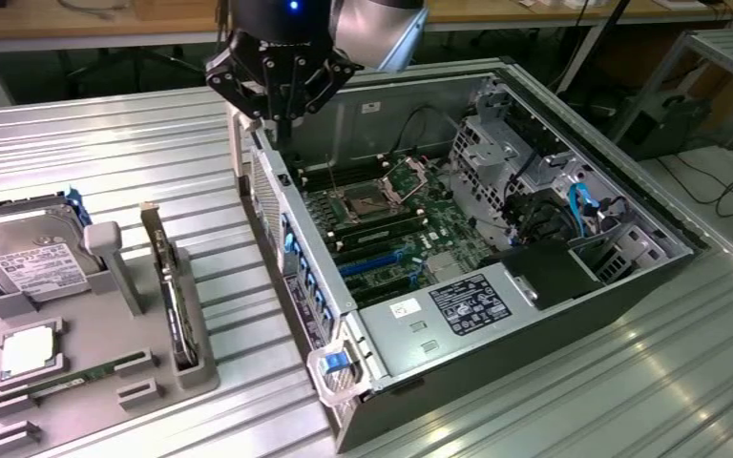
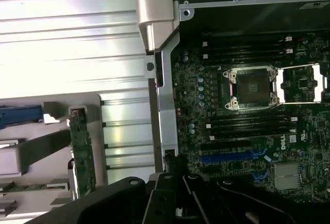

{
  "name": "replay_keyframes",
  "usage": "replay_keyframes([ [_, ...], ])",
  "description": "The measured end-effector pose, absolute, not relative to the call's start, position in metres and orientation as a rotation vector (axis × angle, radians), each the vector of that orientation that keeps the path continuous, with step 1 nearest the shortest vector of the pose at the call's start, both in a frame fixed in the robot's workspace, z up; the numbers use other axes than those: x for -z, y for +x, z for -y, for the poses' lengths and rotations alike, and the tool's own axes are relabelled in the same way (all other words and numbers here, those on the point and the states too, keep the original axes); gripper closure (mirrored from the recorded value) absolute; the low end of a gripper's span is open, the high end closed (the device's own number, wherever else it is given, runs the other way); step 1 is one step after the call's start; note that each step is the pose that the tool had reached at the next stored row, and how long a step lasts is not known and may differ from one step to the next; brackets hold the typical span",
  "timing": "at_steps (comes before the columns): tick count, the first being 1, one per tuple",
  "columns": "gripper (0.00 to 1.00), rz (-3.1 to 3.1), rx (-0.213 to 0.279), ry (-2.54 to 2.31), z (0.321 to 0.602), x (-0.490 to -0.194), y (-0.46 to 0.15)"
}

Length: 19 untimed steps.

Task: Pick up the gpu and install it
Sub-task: 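Reach for the gpu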

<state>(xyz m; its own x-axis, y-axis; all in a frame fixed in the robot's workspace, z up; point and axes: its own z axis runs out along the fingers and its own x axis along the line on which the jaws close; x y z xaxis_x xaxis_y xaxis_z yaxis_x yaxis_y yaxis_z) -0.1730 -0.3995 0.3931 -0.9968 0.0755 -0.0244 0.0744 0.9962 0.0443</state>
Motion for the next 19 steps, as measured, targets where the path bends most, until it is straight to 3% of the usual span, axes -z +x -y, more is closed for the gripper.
replay_keyframes([
  [19,0.89,-3.113,-0.068,0.116,0.401,-0.392,-0.217],
])
